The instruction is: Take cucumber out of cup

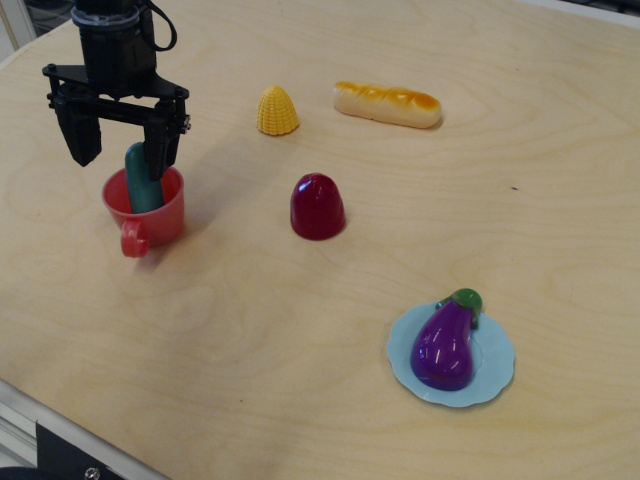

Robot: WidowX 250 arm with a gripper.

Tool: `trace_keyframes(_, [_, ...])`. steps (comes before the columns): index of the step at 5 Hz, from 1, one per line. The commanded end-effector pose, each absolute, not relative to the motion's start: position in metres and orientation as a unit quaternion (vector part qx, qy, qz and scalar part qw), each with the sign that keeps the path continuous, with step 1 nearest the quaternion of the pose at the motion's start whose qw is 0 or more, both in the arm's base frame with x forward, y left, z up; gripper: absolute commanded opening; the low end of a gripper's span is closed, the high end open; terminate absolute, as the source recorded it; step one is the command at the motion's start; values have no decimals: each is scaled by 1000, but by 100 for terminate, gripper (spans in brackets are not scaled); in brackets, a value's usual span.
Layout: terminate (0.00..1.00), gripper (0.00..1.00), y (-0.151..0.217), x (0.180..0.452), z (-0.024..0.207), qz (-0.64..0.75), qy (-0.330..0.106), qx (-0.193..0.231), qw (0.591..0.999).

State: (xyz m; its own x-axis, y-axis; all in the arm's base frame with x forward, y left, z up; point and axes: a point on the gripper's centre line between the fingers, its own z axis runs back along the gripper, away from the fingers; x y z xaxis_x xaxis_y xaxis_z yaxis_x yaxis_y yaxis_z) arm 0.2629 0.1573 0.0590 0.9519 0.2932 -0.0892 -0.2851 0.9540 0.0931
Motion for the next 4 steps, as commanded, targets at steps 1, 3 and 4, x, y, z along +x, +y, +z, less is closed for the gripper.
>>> trace_keyframes(1, [0, 100, 147, 269, 69, 148, 31, 51, 987])
trace_keyframes(3, [0, 0, 145, 269, 70, 148, 35, 53, 987])
trace_keyframes(4, [0, 0, 144, 266, 73, 147, 32, 55, 987])
